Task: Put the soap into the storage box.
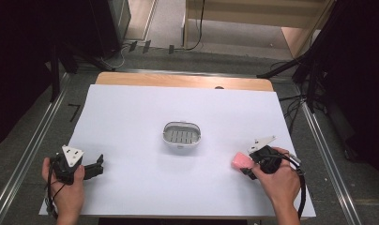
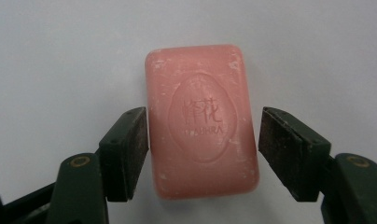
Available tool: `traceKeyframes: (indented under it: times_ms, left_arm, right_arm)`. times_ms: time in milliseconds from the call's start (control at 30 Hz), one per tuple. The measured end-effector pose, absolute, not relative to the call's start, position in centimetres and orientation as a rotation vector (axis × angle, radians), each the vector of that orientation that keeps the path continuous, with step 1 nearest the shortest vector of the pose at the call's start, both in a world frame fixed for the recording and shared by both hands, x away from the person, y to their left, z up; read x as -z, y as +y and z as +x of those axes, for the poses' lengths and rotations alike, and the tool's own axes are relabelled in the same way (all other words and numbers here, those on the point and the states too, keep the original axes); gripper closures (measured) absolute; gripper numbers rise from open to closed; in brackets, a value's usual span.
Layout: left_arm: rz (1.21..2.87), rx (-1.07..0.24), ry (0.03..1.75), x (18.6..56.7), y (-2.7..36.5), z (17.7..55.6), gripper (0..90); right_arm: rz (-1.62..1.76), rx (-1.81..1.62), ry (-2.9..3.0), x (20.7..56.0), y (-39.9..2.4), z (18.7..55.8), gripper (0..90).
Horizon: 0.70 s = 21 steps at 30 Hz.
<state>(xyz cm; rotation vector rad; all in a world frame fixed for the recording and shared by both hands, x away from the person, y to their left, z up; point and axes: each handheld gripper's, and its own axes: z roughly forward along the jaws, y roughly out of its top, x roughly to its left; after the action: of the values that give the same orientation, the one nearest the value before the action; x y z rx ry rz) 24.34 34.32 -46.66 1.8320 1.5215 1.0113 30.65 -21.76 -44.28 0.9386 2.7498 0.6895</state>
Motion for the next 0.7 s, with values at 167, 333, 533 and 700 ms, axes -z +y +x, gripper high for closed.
traceKeyframes:
  times_ms: [167, 333, 533, 700]
  left_arm:
    - [1.825, -1.005, 1.520, 46.6, 34.4, 24.3, 0.0]
    - [1.824, -1.009, 1.517, 46.6, 34.4, 24.3, 0.0]
    - [1.828, -1.009, 1.516, 46.6, 34.4, 24.3, 0.0]
    - [1.830, -1.008, 1.517, 46.6, 34.4, 24.3, 0.0]
  right_arm:
    - [0.926, -0.687, 2.774, 44.6, -21.6, 31.1, 34.7]
    - [0.917, -0.658, 2.802, 44.6, -21.0, 31.6, 35.4]
    - [0.908, -0.609, 2.827, 44.7, -20.5, 31.8, 37.0]
    - [0.920, -0.581, 2.844, 45.0, -20.5, 32.0, 37.0]
